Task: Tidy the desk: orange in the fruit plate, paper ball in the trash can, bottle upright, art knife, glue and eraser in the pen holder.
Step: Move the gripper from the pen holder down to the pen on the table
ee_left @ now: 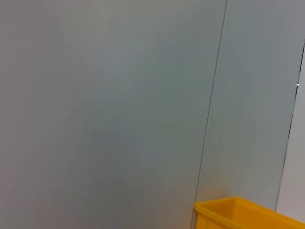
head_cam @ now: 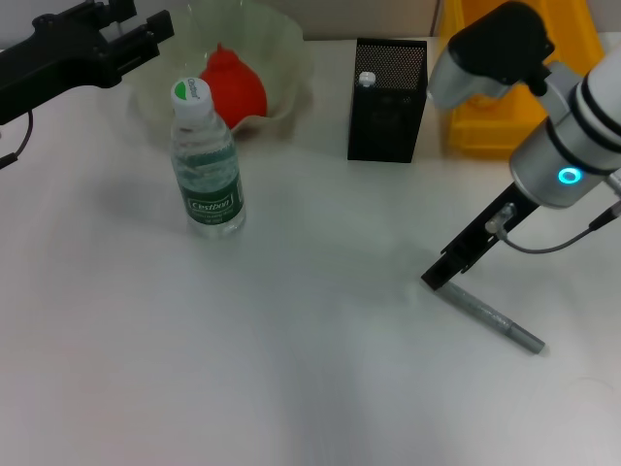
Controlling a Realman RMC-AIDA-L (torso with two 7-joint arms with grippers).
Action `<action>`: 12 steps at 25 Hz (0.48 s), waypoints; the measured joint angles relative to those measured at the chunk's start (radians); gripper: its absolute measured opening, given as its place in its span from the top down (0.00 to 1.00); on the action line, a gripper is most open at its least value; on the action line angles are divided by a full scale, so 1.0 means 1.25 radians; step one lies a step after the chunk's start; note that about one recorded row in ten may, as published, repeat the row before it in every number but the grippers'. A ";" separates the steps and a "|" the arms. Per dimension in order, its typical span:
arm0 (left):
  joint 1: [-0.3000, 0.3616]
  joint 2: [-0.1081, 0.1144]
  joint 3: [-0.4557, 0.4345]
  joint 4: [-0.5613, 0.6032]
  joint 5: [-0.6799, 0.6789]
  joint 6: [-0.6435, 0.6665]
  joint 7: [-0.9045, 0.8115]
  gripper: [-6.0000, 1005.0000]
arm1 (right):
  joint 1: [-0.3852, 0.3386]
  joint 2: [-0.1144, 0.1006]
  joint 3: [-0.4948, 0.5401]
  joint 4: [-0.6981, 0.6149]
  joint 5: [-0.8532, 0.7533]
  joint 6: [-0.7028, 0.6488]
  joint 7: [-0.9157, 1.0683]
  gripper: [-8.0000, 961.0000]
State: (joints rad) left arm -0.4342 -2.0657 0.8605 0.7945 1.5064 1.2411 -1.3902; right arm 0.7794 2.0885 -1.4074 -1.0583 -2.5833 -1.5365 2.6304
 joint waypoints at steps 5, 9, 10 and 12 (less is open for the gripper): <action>0.001 0.001 0.000 0.000 0.000 0.003 -0.002 0.41 | 0.014 0.000 -0.015 0.039 0.006 0.008 0.004 0.48; 0.007 0.001 0.000 0.003 0.000 0.004 -0.005 0.40 | 0.018 0.001 -0.041 0.054 0.005 0.022 0.008 0.49; 0.007 0.001 0.000 0.003 0.000 0.004 -0.005 0.40 | 0.018 0.001 -0.041 0.054 0.005 0.022 0.008 0.50; 0.009 0.001 0.000 0.004 0.000 0.006 -0.006 0.40 | 0.019 0.001 -0.043 0.060 0.004 0.027 0.008 0.50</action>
State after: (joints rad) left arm -0.4224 -2.0646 0.8605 0.7991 1.5064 1.2480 -1.3978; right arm 0.8033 2.0893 -1.4609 -0.9835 -2.5777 -1.5022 2.6407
